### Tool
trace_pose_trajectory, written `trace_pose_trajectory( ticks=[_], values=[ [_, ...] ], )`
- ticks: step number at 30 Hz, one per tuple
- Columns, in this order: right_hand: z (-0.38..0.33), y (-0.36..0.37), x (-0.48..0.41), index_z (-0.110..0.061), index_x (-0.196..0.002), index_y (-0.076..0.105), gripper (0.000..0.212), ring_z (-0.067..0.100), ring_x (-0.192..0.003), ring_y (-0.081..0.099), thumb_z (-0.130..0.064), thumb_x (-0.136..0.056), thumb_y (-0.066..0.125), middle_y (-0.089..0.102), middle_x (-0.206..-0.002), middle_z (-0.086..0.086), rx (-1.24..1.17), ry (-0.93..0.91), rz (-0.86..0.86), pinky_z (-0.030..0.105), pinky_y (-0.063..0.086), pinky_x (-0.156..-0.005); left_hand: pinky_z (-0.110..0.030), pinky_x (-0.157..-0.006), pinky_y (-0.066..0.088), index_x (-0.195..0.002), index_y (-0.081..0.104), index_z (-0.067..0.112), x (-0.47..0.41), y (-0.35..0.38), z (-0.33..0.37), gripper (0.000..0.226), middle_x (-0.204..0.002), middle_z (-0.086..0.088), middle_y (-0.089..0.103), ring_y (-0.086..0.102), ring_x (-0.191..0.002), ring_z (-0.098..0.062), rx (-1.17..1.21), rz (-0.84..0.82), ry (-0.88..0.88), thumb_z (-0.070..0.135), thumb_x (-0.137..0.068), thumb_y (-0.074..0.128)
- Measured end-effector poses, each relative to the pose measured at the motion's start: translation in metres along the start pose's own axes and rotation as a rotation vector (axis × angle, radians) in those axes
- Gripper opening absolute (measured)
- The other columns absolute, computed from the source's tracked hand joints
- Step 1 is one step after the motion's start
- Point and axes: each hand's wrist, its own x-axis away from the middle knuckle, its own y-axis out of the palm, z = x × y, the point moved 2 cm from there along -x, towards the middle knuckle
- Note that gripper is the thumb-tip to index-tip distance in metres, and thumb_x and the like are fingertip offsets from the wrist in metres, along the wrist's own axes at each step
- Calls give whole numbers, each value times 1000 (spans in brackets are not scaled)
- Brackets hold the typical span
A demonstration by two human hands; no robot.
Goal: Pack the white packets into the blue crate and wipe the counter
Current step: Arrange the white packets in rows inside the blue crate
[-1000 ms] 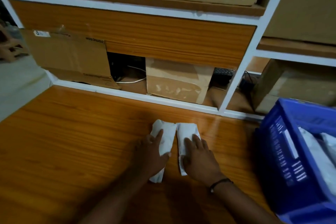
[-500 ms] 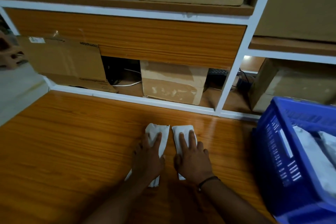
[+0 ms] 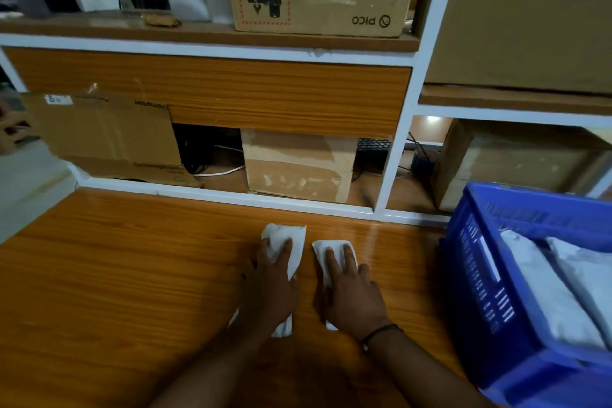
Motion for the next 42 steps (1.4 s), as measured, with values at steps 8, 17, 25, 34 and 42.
trace_pose_trajectory(
  ticks=[8,17,25,34,42],
  values=[
    [7,-88,-2,-36,-158,-3,75,43,-145,23,-43,-99,44,-2,-167,6,-34,33,248,53,44,-107,-44,-114,31,-157,12,44,-13,-66,46,68,-166,-3,0,21,-144,-35,145,96,43,42,-100,50],
    [64,-173,38,-30,-158,10,69,47,-134,32,-40,-96,38,9,-166,9,38,130,437,56,46,-99,-49,-112,31,-156,19,45,-8,-107,147,66,-165,0,8,23,-142,-35,315,68,198,43,-99,52],
    [179,-218,103,-27,-158,20,65,46,-129,36,-34,-100,47,16,-165,10,48,194,544,58,48,-94,-56,-118,28,-157,16,46,27,-105,272,67,-166,5,4,14,-149,-35,406,-16,378,44,-99,50],
    [362,-240,176,-32,-158,18,65,46,-135,33,-38,-100,46,15,-166,6,86,308,423,55,46,-98,-56,-119,20,-157,16,44,89,-63,437,65,-167,0,-1,11,-148,-43,300,-150,442,42,-100,47],
    [505,-230,211,-34,-154,17,66,42,-135,33,-41,-95,45,11,-165,5,243,373,170,51,44,-100,-54,-116,23,-155,20,43,119,-5,556,66,-166,-3,-2,14,-145,-42,165,-236,418,36,-97,50]
  ],
)
